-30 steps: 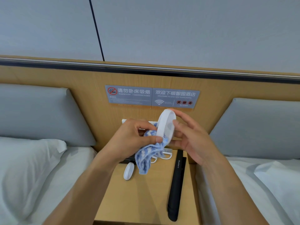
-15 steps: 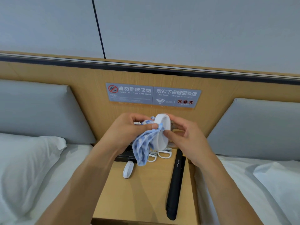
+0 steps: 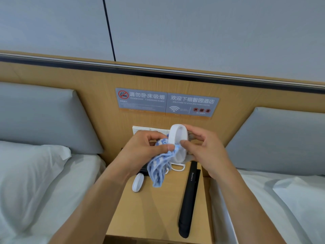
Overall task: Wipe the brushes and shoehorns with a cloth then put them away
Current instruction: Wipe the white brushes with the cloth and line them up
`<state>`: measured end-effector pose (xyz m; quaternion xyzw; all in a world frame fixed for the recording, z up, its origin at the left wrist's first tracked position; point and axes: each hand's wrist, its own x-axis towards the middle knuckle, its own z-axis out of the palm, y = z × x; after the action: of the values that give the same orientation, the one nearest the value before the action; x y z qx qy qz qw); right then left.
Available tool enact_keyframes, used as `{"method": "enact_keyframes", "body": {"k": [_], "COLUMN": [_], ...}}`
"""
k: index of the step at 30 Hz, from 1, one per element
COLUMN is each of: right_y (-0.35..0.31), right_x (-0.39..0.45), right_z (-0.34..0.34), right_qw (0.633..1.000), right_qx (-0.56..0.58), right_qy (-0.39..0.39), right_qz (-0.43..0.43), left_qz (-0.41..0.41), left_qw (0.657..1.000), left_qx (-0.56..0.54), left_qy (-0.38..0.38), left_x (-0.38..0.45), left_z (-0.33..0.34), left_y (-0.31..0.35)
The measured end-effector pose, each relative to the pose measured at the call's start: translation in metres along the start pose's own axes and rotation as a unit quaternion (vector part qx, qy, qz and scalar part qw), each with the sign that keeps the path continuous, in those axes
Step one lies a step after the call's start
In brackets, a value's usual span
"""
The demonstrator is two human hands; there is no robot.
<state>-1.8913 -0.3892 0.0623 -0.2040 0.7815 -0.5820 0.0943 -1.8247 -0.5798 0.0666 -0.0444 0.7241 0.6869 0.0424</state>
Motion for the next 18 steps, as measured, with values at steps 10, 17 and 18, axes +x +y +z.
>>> {"method": "enact_keyframes", "body": {"k": [10, 17, 18], "right_y": [-0.016, -0.016, -0.015], "right_x": [-0.007, -0.010, -0.009], "right_z": [0.008, 0.017, 0.017], "right_qw": [0.972, 0.964, 0.967], "right_qx": [-0.208, -0.230, -0.221], "right_qy": [0.033, 0.062, 0.064], "right_qz": [-0.103, -0.121, -0.111], "left_qz": [-0.078, -0.152, -0.148], "left_qw": [0.997, 0.987, 0.987], "left_qx": [-0.015, -0.036, -0.035], "left_qy": [0.002, 0.049, 0.051], "left_x": [0.018, 0.029, 0.029], "left_z": [-0.019, -0.017, -0.017], "left_y": [0.008, 0.010, 0.010]}}
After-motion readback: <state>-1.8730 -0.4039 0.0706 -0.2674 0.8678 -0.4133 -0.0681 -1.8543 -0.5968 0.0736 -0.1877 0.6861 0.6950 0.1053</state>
